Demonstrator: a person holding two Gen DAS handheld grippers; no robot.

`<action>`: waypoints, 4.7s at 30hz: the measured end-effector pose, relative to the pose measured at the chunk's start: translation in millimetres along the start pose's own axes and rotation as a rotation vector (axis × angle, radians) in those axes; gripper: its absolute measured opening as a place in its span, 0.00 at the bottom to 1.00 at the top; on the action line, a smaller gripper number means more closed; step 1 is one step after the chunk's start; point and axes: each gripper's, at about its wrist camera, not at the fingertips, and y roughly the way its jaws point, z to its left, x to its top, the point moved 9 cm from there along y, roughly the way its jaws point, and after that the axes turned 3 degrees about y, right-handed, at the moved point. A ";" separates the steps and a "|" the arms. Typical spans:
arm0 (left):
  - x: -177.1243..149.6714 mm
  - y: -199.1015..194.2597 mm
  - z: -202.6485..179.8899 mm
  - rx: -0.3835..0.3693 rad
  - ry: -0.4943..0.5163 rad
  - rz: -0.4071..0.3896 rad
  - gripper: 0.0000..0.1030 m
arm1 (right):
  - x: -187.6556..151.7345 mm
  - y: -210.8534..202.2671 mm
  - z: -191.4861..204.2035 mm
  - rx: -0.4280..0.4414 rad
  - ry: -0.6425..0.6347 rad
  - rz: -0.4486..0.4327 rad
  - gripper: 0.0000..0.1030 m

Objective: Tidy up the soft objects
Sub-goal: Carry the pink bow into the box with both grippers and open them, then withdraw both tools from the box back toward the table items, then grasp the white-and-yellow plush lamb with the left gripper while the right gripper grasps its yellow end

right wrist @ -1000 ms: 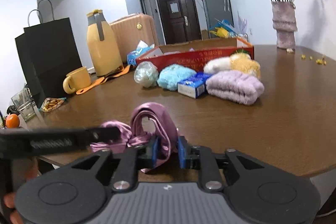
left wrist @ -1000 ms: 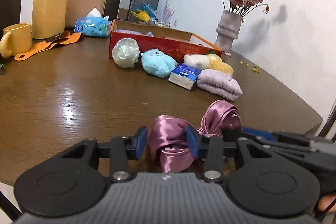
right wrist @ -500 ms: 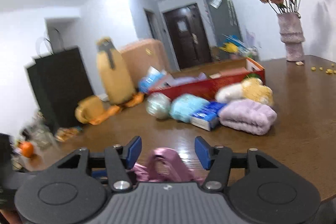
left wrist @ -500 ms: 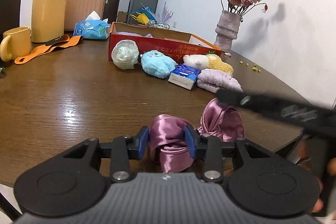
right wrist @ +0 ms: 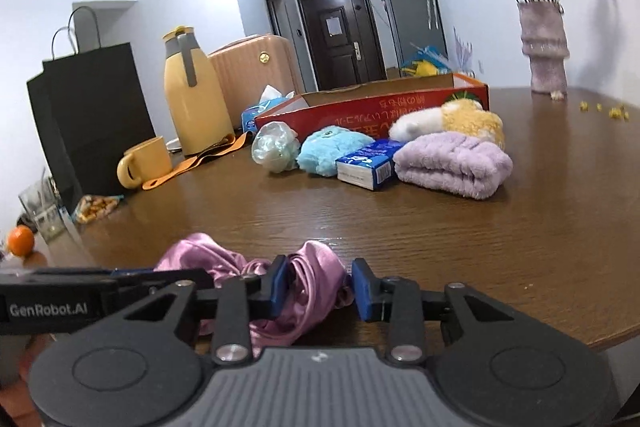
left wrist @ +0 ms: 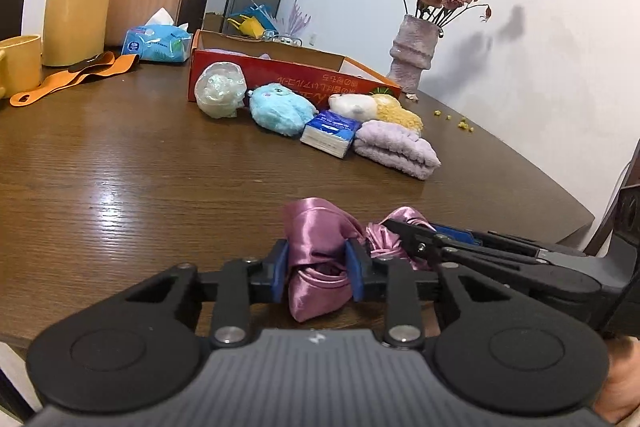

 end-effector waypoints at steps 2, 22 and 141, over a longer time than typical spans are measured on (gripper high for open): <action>1.6 0.4 -0.7 -0.013 0.002 0.001 0.24 | 0.7 0.1 3.4 0.002 -0.025 -0.003 0.21; 266.0 210.6 108.8 0.118 -0.030 0.103 0.22 | 257.2 264.3 -30.8 0.053 -0.053 0.221 0.12; 150.3 90.9 -56.3 -0.002 0.200 -0.111 0.44 | 139.3 3.0 -80.7 0.077 -0.026 -0.078 0.39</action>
